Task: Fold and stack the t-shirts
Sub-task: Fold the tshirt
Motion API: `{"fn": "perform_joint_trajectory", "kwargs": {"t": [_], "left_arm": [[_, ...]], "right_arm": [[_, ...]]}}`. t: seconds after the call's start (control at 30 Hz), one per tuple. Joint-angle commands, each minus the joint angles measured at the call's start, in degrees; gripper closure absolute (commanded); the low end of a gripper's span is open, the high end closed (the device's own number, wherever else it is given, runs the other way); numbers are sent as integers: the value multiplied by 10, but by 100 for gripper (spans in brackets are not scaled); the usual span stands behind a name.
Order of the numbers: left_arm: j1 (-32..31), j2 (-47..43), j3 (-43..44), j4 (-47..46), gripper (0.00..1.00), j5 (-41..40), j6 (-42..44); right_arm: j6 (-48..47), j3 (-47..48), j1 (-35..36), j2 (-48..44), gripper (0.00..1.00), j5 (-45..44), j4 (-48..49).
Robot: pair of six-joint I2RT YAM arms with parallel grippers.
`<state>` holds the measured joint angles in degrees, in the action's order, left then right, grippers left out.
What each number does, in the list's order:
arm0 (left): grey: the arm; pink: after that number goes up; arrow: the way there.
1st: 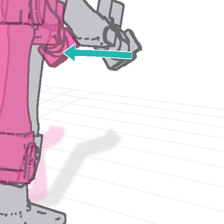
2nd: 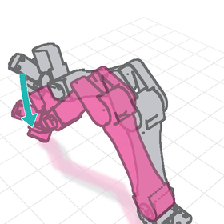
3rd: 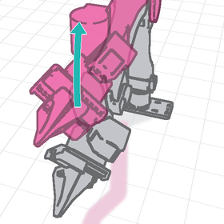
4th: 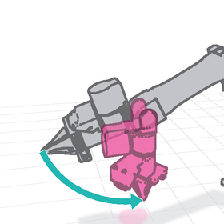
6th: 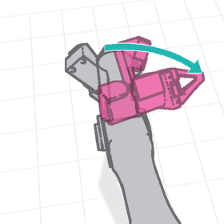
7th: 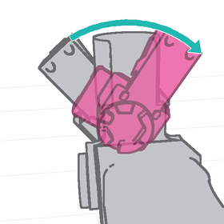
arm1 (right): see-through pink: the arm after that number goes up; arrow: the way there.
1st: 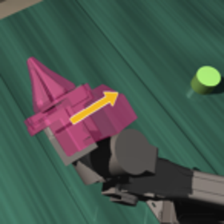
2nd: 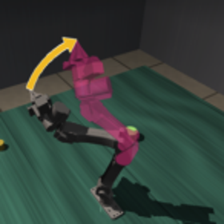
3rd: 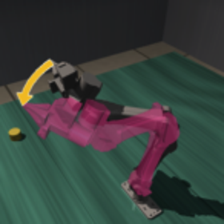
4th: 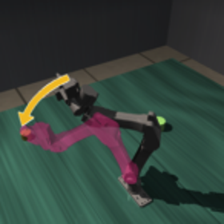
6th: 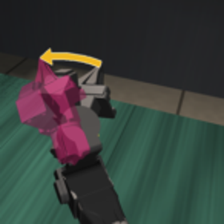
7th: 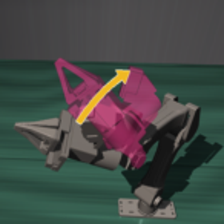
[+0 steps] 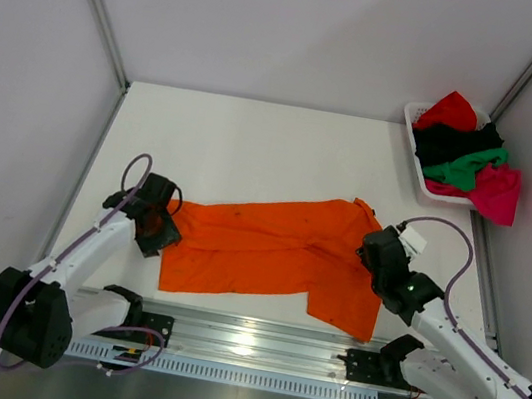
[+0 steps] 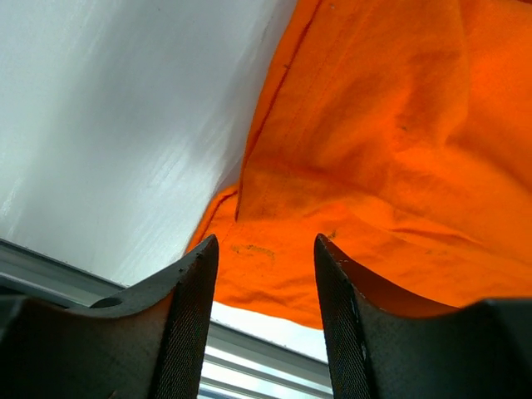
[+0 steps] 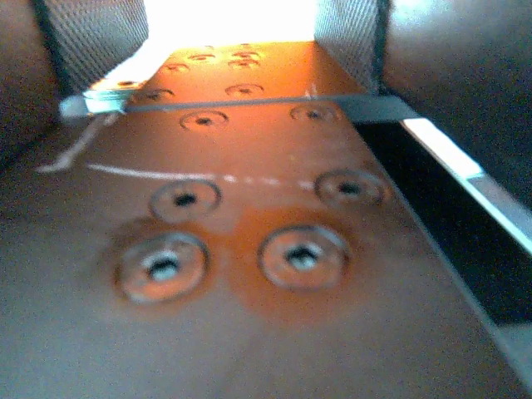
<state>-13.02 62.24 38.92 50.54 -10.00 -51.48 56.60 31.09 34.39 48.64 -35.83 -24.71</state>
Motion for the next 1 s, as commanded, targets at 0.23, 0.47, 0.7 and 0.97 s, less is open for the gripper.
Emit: {"fn": "perform_joint_trajectory", "kwargs": {"t": [0.23,0.47,0.7,0.97], "left_arm": [[-5,-51,31,2,47,10,12],[-10,-5,29,-51,48,33,28],[-22,14,40,-71,48,46,30],[-25,24,42,-80,48,52,29]], "right_arm": [[48,6,79,-6,54,-66,3],[-156,-57,80,105,54,4,330],[-236,-14,80,229,55,86,483],[-274,61,80,318,55,90,514]]}}
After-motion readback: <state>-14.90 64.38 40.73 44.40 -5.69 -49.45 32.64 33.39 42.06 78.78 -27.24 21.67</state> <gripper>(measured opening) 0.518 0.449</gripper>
